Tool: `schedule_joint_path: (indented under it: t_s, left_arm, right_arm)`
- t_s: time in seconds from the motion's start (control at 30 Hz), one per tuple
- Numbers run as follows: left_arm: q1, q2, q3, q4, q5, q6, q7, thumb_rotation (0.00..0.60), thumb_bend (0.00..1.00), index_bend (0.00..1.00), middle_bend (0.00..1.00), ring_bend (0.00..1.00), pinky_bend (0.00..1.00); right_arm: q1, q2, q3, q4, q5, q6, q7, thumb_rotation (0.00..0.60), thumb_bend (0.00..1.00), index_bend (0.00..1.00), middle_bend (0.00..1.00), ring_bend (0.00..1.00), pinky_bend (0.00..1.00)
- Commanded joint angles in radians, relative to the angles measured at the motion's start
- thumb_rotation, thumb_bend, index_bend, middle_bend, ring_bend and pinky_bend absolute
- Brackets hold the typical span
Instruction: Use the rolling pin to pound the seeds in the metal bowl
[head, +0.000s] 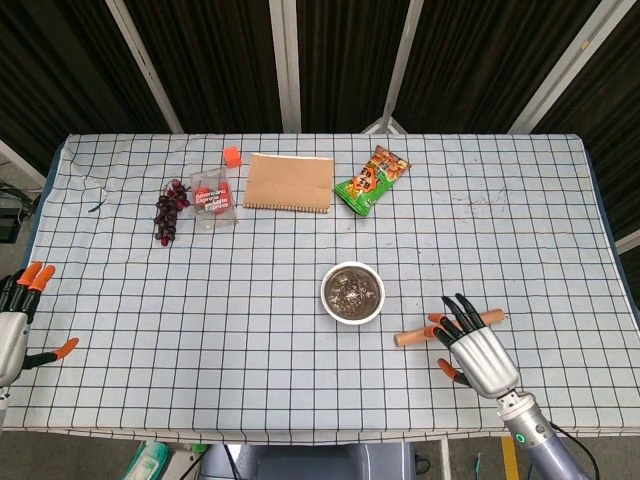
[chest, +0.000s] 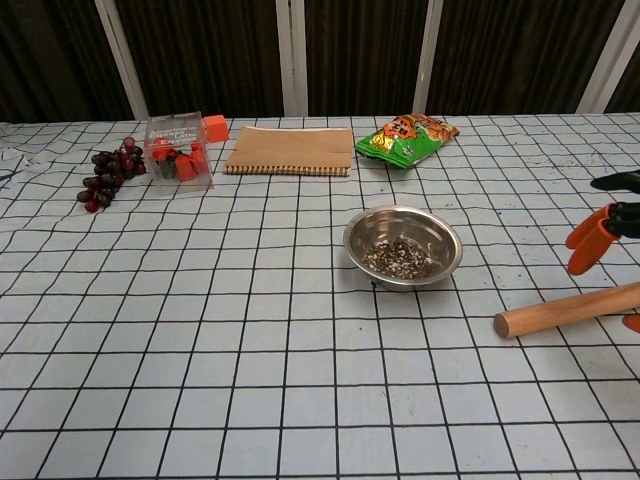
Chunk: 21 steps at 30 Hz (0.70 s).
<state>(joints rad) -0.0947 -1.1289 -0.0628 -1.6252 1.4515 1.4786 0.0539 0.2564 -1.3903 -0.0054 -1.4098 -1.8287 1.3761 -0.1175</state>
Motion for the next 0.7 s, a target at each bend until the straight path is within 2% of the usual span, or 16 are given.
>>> schedule_joint_path:
  t_s: [0.03,0.33,0.7]
  left_arm:
    - [-0.001,0.001,0.001,-0.001,-0.001,-0.004,-0.001,0.600,0.07,0.00,0.00,0.00,0.00]
    - [-0.003,0.006,0.002,-0.007,-0.006,-0.014,-0.005,0.600,0.07,0.00,0.00,0.00,0.00]
    - [-0.005,0.008,0.002,-0.010,-0.010,-0.018,-0.007,0.600,0.07,0.00,0.00,0.00,0.00]
  right_arm:
    - [0.017,-0.026,0.008,0.014,0.023,-0.028,-0.018,0.600,0.32,0.40,0.31,0.02,0.00]
    - [0.051,-0.089,0.023,0.076,0.072,-0.070,-0.003,0.600,0.32,0.43,0.31,0.03,0.00]
    - [0.077,-0.153,0.009,0.127,0.088,-0.097,-0.008,0.600,0.32,0.43,0.31,0.03,0.00]
